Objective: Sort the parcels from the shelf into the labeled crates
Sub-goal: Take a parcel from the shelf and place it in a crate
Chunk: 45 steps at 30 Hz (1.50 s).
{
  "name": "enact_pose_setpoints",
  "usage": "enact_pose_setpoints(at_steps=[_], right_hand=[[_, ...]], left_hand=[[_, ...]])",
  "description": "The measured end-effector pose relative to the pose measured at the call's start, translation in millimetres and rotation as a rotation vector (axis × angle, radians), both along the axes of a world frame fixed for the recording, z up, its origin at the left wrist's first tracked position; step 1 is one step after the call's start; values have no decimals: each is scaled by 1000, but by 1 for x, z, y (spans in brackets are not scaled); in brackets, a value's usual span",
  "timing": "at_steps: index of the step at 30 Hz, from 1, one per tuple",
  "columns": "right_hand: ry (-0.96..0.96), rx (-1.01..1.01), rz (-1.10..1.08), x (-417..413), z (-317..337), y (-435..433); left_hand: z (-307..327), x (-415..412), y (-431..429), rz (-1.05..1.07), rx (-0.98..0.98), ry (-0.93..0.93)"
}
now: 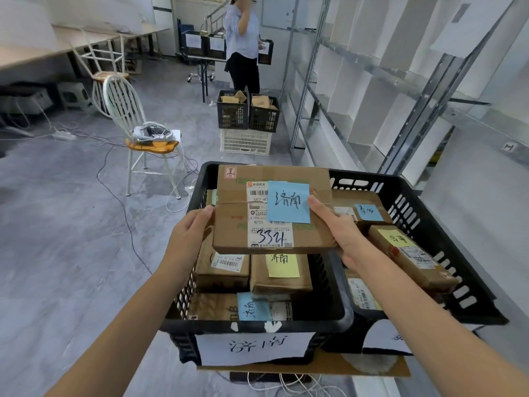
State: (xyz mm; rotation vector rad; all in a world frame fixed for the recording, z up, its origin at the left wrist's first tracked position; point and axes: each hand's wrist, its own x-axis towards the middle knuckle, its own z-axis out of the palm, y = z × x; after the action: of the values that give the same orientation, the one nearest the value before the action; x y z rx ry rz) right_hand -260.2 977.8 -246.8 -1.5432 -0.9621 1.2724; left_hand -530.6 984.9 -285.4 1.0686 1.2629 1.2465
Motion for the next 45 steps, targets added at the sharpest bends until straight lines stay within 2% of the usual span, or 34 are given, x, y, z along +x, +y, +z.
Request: enact_pose_setpoints(at_steps=[7,19,33,36,40,42,45], right_hand=[[-2,-40,19,4,-6,-1],[-24,-321,187,-25,-64,-36],[-242,-478,514,-35,-96,-29],[-184,-485,523,-30,-98,-28],[-58,-435,397,-34,-101,-28],[-71,-382,320,-37,-103,-27],[-99,-328,227,-35,-106,-21]], left_hand=[[-7,-15,5,91,7,-20],[-24,-24,11,103,-5,14],[-27,-11,9,78,-35,118],[-33,-12,12,-5,-26,226],[-42,-6,20,-345,7,652],[-44,2,22,-488,5,851],[-48,12,23,-568,11,971]])
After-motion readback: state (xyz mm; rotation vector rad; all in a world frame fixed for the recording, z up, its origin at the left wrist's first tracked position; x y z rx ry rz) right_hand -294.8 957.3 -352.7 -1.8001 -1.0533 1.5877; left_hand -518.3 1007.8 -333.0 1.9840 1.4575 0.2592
